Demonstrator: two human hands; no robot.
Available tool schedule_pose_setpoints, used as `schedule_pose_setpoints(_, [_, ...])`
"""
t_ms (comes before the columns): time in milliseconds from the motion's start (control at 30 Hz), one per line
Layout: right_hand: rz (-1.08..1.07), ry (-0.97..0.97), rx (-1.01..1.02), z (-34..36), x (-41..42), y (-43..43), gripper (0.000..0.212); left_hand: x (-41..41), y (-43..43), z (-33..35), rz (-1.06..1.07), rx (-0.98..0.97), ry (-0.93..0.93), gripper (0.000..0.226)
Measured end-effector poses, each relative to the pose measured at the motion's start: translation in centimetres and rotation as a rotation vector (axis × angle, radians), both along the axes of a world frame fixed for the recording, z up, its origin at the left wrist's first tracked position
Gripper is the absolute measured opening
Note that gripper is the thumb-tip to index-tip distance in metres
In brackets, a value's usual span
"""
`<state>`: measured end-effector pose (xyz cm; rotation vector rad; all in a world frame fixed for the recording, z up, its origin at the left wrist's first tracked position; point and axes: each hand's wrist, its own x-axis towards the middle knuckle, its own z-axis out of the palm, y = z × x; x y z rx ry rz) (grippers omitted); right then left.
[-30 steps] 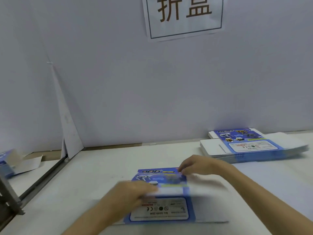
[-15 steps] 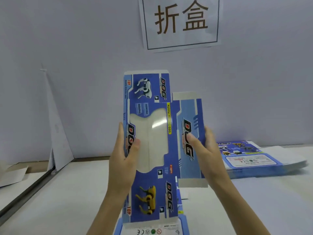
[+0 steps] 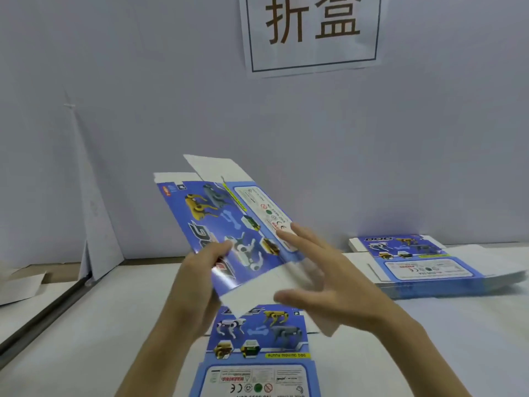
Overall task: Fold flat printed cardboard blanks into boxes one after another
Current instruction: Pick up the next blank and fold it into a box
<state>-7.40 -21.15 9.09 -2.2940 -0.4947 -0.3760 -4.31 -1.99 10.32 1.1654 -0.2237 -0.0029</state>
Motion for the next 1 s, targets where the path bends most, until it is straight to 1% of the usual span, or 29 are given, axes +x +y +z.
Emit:
schedule_pose_setpoints(67, [0.040,-0.033,-0.067,-0.4,0.1,0.1,0.079,-0.2,0.5,0.2,-0.101,-0.017,-0.003,0.022])
schedule_pose_setpoints(100, [0.061,-0.065,-0.083,-0.6,0.2,0.5,0.080,-0.5,0.5,0.1,-0.165,-0.010,-0.031,0.021])
schedule_pose_setpoints(133, [0.065,-0.086,-0.087,-0.8,0.2,1.0,0.081,-0.6,0.5,-0.1,-0.238,0.011,-0.072,0.024])
schedule_pose_setpoints(167, [0.058,-0.100,-0.079,-0.9,0.3,1.4,0.084,-0.8,0.5,-0.3,-0.318,0.050,-0.114,0.037])
schedule_pose_setpoints(233, [0.069,-0.118,-0.054,-1.1,0.5,1.7,0.089,-1.3,0.5,-0.5,-0.456,0.247,-0.179,0.090])
schedule_pose_setpoints(267, [0.092,-0.108,-0.033,-1.0,0.5,1.7,0.094,-1.5,0.4,-0.6,-0.481,0.360,-0.217,0.103])
schedule_pose_setpoints(300, [0.121,-0.093,0.003,-0.9,0.4,1.7,0.099,-1.5,0.2,-0.8,-0.458,0.450,-0.272,0.105])
schedule_pose_setpoints(333, [0.144,-0.088,0.041,-0.8,0.3,1.6,0.100,-1.6,0.0,-0.8,-0.407,0.499,-0.329,0.101])
schedule_pose_setpoints(367, [0.151,-0.106,0.073,-0.8,0.2,1.5,0.097,-1.5,-0.1,-0.8,-0.354,0.510,-0.372,0.092])
schedule_pose_setpoints(433, [0.114,-0.183,0.121,-0.8,0.1,1.6,0.083,-1.3,0.0,-1.0,-0.284,0.453,-0.410,0.077])
schedule_pose_setpoints(467, [0.078,-0.216,0.138,-0.7,0.1,1.8,0.079,-1.3,0.1,-1.1,-0.266,0.418,-0.411,0.076])
schedule_pose_setpoints(533, [-0.006,-0.246,0.117,-0.4,0.1,2.1,0.076,-1.3,0.4,-1.3,-0.235,0.406,-0.406,0.084])
schedule_pose_setpoints(567, [-0.045,-0.255,0.082,-0.3,0.1,2.2,0.078,-1.4,0.4,-1.3,-0.222,0.420,-0.418,0.081])
schedule_pose_setpoints(633, [-0.105,-0.305,0.013,-0.1,0.0,2.3,0.080,-1.5,0.0,-1.3,-0.237,0.458,-0.454,0.057])
schedule_pose_setpoints(667, [-0.124,-0.334,-0.005,0.0,-0.2,2.3,0.078,-1.5,-0.3,-1.2,-0.260,0.483,-0.472,0.051])
schedule_pose_setpoints(733, [-0.152,-0.448,-0.025,0.2,-0.3,2.4,0.071,-1.4,-1.0,-1.4,-0.284,0.530,-0.502,0.053])
schedule_pose_setpoints(800, [-0.220,-0.590,-0.077,-0.1,-0.1,2.2,0.054,-1.2,-1.8,-1.7,-0.244,0.558,-0.516,0.066])
schedule_pose_setpoints(833, [-0.241,-0.623,-0.120,-0.4,0.1,2.1,0.049,-1.1,-2.2,-2.1,-0.179,0.595,-0.525,0.074])
schedule_pose_setpoints(867, [-0.250,-0.611,-0.159,-0.6,0.2,2.1,0.049,-1.0,-2.6,-2.5,-0.084,0.664,-0.532,0.082])
schedule_pose_setpoints(933, [-0.207,-0.499,-0.184,-1.0,0.3,1.9,0.059,-1.1,-3.1,-2.9,0.101,0.891,-0.501,0.089])
schedule_pose_setpoints(1000, [-0.211,-0.502,-0.109,-1.2,0.4,1.8,0.084,-1.0,-3.2,-3.3,0.228,0.988,-0.477,0.083])
